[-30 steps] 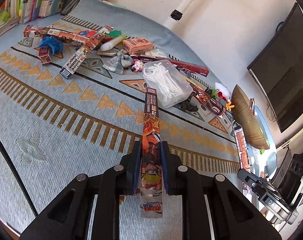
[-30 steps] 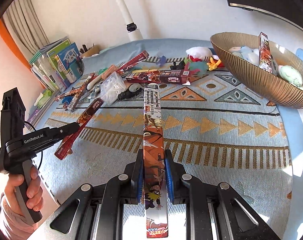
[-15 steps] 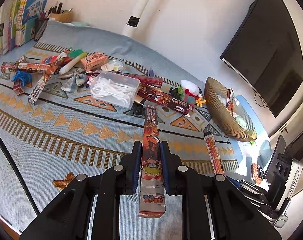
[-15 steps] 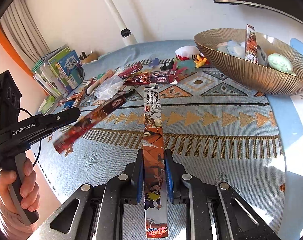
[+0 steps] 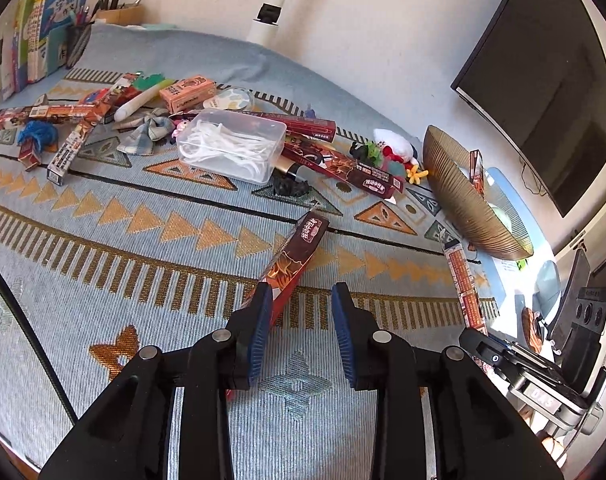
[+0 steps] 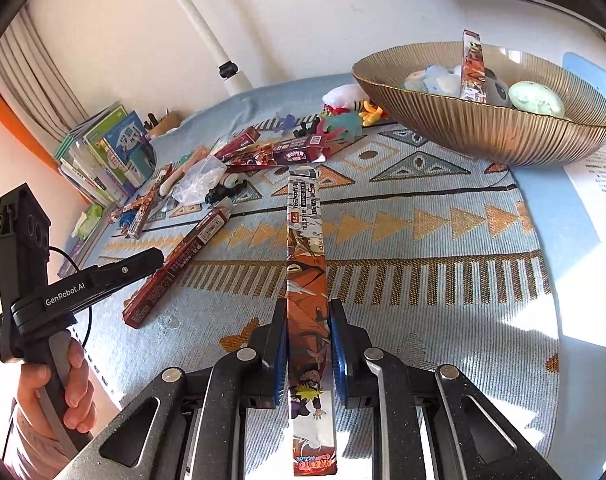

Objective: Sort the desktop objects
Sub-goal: 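Grasp a red-brown box with the left gripper while the right holds the orange box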

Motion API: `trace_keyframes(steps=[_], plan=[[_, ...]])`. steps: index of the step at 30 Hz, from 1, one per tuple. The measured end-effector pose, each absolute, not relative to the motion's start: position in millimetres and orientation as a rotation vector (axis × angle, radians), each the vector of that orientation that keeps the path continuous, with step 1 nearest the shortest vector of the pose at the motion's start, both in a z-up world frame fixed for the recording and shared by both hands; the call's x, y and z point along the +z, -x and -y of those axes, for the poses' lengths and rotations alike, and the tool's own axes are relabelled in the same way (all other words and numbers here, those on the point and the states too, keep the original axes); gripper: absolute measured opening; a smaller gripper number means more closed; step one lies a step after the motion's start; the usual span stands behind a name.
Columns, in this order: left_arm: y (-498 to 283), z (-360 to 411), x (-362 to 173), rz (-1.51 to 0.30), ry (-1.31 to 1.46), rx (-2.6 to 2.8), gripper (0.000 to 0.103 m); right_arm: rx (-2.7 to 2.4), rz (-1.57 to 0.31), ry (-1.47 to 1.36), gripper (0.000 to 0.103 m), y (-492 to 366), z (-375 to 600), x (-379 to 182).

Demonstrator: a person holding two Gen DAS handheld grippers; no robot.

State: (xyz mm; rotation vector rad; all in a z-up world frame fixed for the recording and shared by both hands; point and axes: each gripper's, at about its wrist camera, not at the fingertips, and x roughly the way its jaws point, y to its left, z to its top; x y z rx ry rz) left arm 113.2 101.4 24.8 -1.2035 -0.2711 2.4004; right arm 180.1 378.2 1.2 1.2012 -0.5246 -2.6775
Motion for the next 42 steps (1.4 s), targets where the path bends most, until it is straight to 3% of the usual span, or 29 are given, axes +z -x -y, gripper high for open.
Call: trace_keyframes(steps=[10, 14, 30, 34, 36, 38, 40, 42], plan=[[-115, -105, 24, 0.135, 1.171, 2.451, 0.03, -2.665, 0.538, -1.212, 0.018, -178, -379, -6], [-121, -116, 22, 0.013, 1.155, 2.475, 0.049, -2.664, 0.539, -1.21, 0.018, -178, -380, -6], [-113, -83, 22, 0.146, 1.177, 2.45, 0.049, -2.67, 0.54, -1.204, 0.018, -179, -379, -6], [-107, -97, 23, 0.064, 1.159, 2.427, 0.049, -2.67, 0.544, -1.205, 0.018, -178, -379, -6], [-100, -109, 17, -0.037, 1.188, 2.43, 0.057, -2.673, 0.549, -1.2, 0.018, -178, -379, -6], [-94, -120, 7, -0.124, 1.223, 2.435, 0.057, -2.681, 0.54, -1.197, 0.018, -179, -379, -6], [-98, -127, 4, -0.199, 1.168, 2.456, 0.046, -2.68, 0.538, -1.189, 0.018, -179, -377, -5], [-102, -133, 4, -0.269, 1.142, 2.453, 0.017, -2.669, 0.541, -1.174, 0.018, -179, -374, -3]])
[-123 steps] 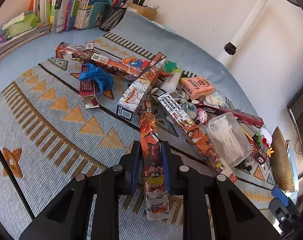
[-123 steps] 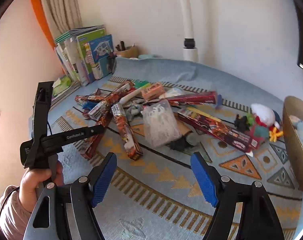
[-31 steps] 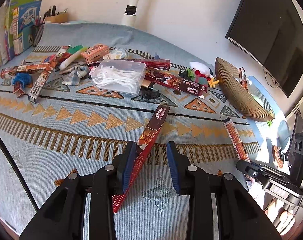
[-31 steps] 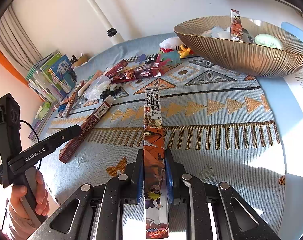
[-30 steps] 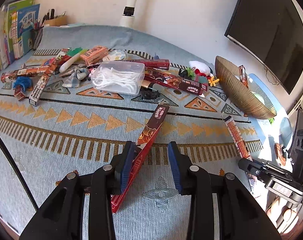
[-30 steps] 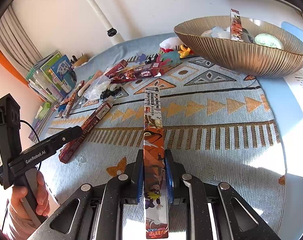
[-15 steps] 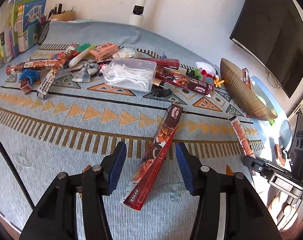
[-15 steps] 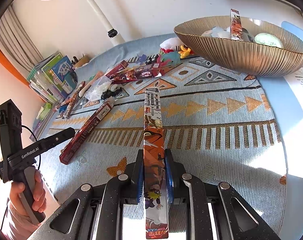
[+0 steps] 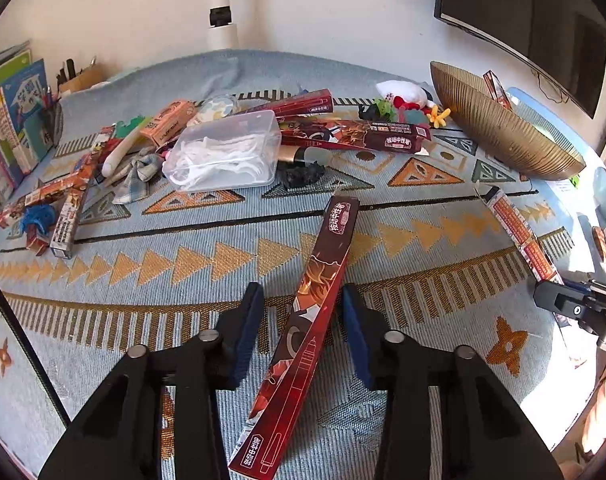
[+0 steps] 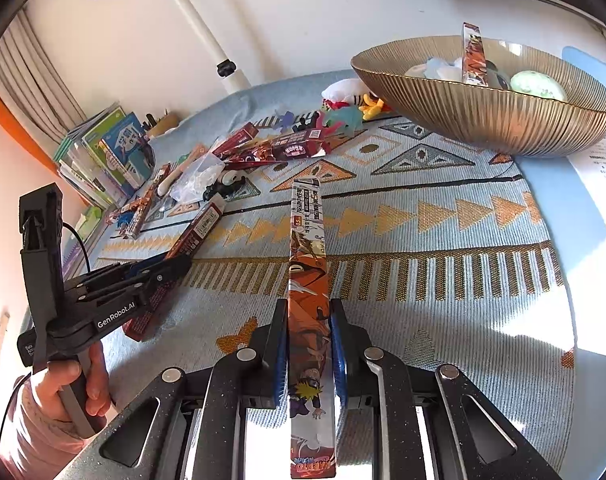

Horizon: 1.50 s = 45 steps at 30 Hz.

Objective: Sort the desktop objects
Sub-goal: 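Grasp a red-brown box with the left gripper while the right holds the orange box, then carry both boxes over the gold bowl and open both grippers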

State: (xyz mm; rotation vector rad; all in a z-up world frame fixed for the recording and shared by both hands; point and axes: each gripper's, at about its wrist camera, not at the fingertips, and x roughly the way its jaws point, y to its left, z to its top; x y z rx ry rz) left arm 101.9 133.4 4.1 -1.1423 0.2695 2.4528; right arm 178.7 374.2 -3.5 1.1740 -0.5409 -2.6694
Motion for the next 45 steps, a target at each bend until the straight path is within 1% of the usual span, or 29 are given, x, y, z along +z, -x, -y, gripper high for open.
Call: trace_keyframes(steps=[3, 8, 16, 20, 23, 25, 28, 34, 36, 37, 38, 39, 40, 41, 42, 45], plan=[[-108, -139, 8, -0.279, 1.125, 2.421, 0.015, -2.665, 0.528, -1.132, 0.018, -182, -369, 3], [-120, -142, 37, -0.14, 1.052, 2.379, 0.015, -2.678, 0.537, -1.053, 0.018, -185, -369, 25], [-118, -173, 109, -0.039, 0.842, 2.339, 0.015, -2.857, 0.499, -0.806, 0.018, -184, -401, 104], [-109, -207, 150, -0.031, 0.712, 2.3, 0.015, -3.026, 0.459, -0.685, 0.018, -175, -424, 142], [-102, -240, 174, -0.036, 0.63, 2.266, 0.015, -3.125, 0.494, -0.632, 0.018, -166, -443, 160], [-96, -262, 185, -0.036, 0.594, 2.23, 0.015, -3.184, 0.523, -0.614, 0.018, -158, -456, 166], [-83, -291, 191, -0.035, 0.581, 2.185, 0.015, -3.257, 0.553, -0.675, 0.018, -141, -473, 166], [-46, -337, 175, 0.043, 0.657, 2.073, 0.015, -3.308, 0.635, -0.808, 0.018, -113, -500, 147], [-38, -351, 166, 0.041, 0.675, 2.056, 0.016, -3.279, 0.731, -0.876, 0.02, -106, -513, 136], [-34, -358, 161, 0.035, 0.691, 2.041, 0.017, -3.234, 0.809, -0.916, 0.027, -104, -522, 129], [-29, -363, 155, 0.036, 0.715, 2.036, 0.018, -3.19, 0.896, -0.928, 0.039, -106, -532, 123], [-21, -367, 148, 0.046, 0.754, 2.031, 0.026, -3.16, 0.973, -0.913, 0.044, -110, -539, 118], [-12, -370, 141, 0.062, 0.806, 2.021, 0.032, -3.146, 1.032, -0.897, 0.05, -115, -544, 115], [-2, -370, 133, 0.088, 0.867, 2.001, 0.041, -3.142, 1.07, -0.885, 0.053, -121, -547, 114], [6, -368, 125, 0.125, 0.916, 1.983, 0.047, -3.139, 1.084, -0.872, 0.053, -125, -548, 114], [15, -359, 112, 0.209, 0.98, 1.948, 0.047, -3.136, 1.058, -0.867, 0.053, -133, -541, 119]])
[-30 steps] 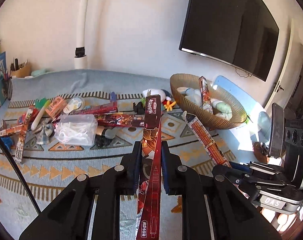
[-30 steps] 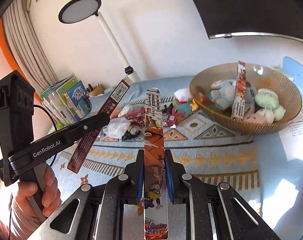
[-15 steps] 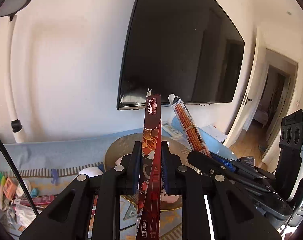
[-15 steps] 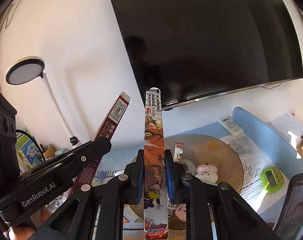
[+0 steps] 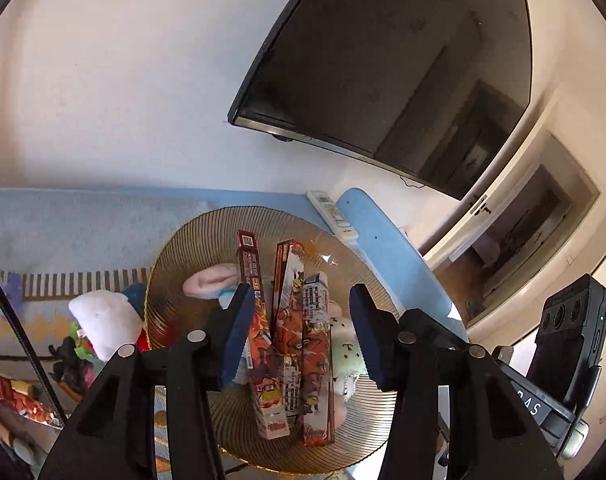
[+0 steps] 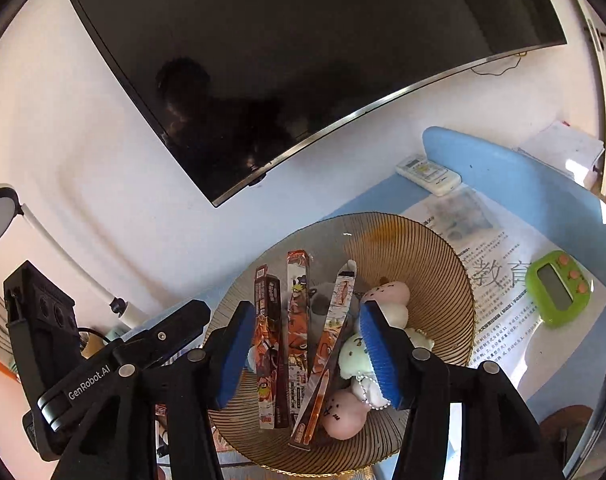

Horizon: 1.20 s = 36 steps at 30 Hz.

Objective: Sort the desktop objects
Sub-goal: 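Carry both boxes over the gold bowl and open both grippers, then move both grippers back to the pile and grasp an orange Naruto box with the left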

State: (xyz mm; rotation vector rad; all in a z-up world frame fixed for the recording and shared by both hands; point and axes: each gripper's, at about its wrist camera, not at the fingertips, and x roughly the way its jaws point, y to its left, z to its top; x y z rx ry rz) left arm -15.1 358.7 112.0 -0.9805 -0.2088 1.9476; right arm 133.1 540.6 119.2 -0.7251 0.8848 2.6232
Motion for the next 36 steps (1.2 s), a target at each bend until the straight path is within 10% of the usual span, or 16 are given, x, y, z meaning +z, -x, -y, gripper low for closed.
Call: trace_keyframes(steps=[21, 36], plan=[[-71, -90, 56, 0.481, 1.031, 2.341, 0.047, 2.963, -0.54, 1.156, 0.066, -118, -317, 33], [27, 7, 34, 0.098, 1.164, 2.633, 0.047, 2.918, -0.489, 1.26, 0.066, -102, -301, 10]])
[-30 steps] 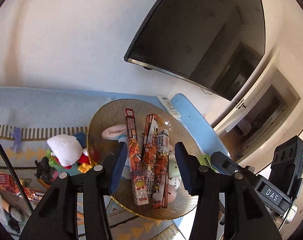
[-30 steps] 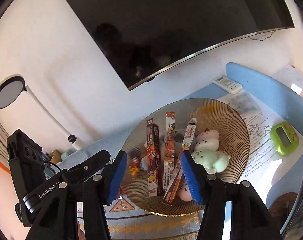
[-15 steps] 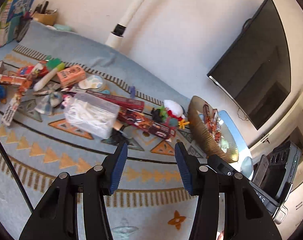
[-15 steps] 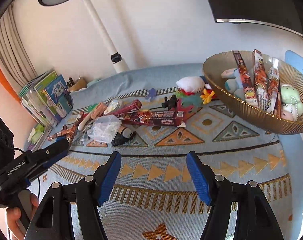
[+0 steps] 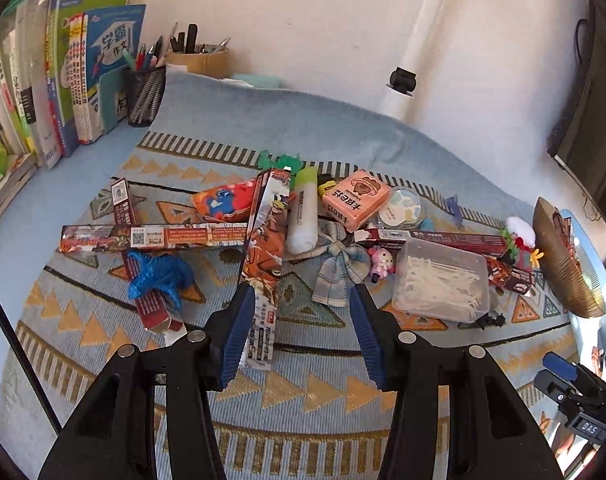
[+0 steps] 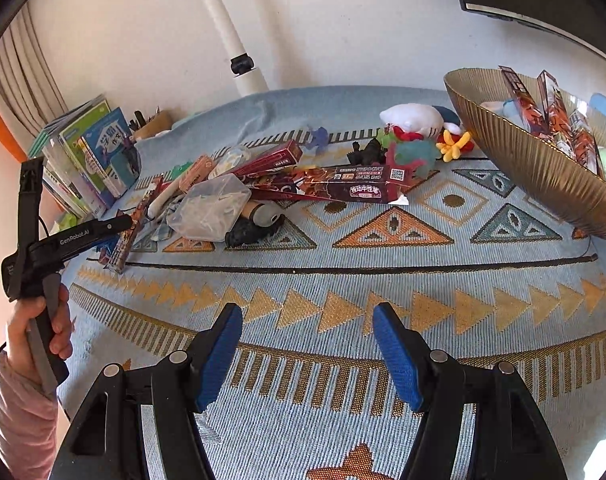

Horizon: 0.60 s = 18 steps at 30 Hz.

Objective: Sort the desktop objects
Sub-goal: 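Move both grippers back to the pile and grasp an orange Naruto box with the left, then hold the orange box in the left gripper while the right grasps a long printed box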

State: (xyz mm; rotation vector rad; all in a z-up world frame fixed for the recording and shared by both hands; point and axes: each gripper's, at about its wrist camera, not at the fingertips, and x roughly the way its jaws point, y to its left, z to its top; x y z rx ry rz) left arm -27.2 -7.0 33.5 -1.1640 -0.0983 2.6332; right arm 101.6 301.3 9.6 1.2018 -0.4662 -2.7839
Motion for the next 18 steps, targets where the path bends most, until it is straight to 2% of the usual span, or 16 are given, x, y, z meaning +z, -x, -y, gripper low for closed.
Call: trace_keyframes(steps=[3, 10, 13, 18], plan=[[46, 5, 27, 0.024, 1.216, 2.679, 0.047, -2.776, 0.478, -1.215, 0.066, -99, -302, 9], [63, 1, 7, -0.007, 1.297, 2.636, 0.045, -2.769, 0.454, -1.228, 0.066, -98, -298, 7], [64, 0, 3, 0.024, 1.27, 2.646, 0.026, -2.767, 0.46, -1.231, 0.066, -98, -299, 7], [49, 4, 11, 0.138, 1.218, 2.611, 0.023, -2.766, 0.45, -1.228, 0.066, -98, -298, 7]])
